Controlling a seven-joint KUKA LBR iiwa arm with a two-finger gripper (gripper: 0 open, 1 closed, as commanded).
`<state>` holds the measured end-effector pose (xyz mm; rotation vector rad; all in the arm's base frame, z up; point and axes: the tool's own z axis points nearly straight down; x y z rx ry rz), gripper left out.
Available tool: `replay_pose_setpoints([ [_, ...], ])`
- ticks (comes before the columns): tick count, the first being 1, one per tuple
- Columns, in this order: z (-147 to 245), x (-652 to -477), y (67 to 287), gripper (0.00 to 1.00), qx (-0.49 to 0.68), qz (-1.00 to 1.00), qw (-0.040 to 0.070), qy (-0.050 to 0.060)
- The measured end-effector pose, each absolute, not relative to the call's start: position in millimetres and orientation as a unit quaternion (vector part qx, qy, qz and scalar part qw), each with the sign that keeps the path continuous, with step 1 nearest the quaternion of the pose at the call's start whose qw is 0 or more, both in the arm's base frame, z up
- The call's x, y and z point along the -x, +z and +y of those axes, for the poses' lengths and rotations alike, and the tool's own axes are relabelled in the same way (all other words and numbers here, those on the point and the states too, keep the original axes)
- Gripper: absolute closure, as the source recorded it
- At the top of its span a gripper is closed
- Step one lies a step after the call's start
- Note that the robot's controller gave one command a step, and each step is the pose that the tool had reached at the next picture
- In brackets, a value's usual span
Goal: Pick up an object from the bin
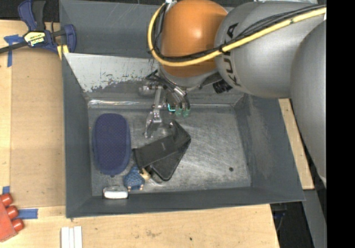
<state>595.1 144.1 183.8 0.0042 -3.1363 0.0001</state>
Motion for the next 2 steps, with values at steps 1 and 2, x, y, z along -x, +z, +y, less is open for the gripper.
replay_pose_setpoints([
  [1, 191.2, -594.0, 72.8, 0.0, -0.11, -0.994, -0.002, 0.001],
  [2, 190.3, -594.8, 75.6, 1.0, -0.108, -0.994, -0.003, 0.0],
])
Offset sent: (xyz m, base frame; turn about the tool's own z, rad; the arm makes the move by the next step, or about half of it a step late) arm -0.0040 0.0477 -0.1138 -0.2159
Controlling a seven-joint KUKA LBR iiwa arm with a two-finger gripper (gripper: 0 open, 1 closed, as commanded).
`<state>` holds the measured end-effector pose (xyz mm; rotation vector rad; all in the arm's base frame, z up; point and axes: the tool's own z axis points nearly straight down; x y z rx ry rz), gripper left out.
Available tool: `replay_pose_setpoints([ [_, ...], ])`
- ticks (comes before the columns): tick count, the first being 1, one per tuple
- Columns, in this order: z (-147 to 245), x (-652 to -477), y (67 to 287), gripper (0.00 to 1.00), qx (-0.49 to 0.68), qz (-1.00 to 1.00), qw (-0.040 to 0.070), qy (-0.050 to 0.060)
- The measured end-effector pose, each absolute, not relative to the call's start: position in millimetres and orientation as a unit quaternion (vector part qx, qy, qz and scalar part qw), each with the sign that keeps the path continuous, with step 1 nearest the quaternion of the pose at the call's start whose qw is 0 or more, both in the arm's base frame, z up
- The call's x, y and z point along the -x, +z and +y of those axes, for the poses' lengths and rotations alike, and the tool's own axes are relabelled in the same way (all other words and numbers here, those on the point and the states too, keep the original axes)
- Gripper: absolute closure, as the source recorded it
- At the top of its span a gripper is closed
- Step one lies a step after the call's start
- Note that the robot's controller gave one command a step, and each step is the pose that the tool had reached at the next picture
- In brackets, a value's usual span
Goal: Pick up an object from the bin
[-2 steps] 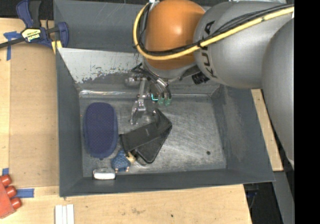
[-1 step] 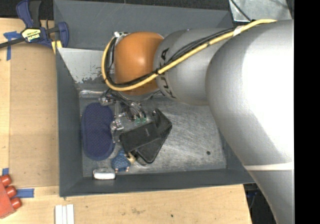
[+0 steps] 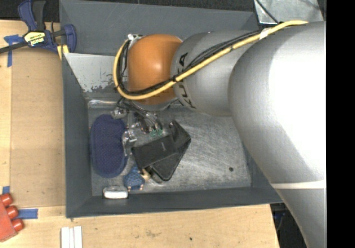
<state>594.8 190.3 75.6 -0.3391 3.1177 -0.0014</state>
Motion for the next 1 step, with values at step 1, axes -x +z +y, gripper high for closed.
replay_pose_setpoints([
  [1, 178.8, -599.4, 228.6, 1.0, 0.097, 0.995, 0.006, 0.001],
])
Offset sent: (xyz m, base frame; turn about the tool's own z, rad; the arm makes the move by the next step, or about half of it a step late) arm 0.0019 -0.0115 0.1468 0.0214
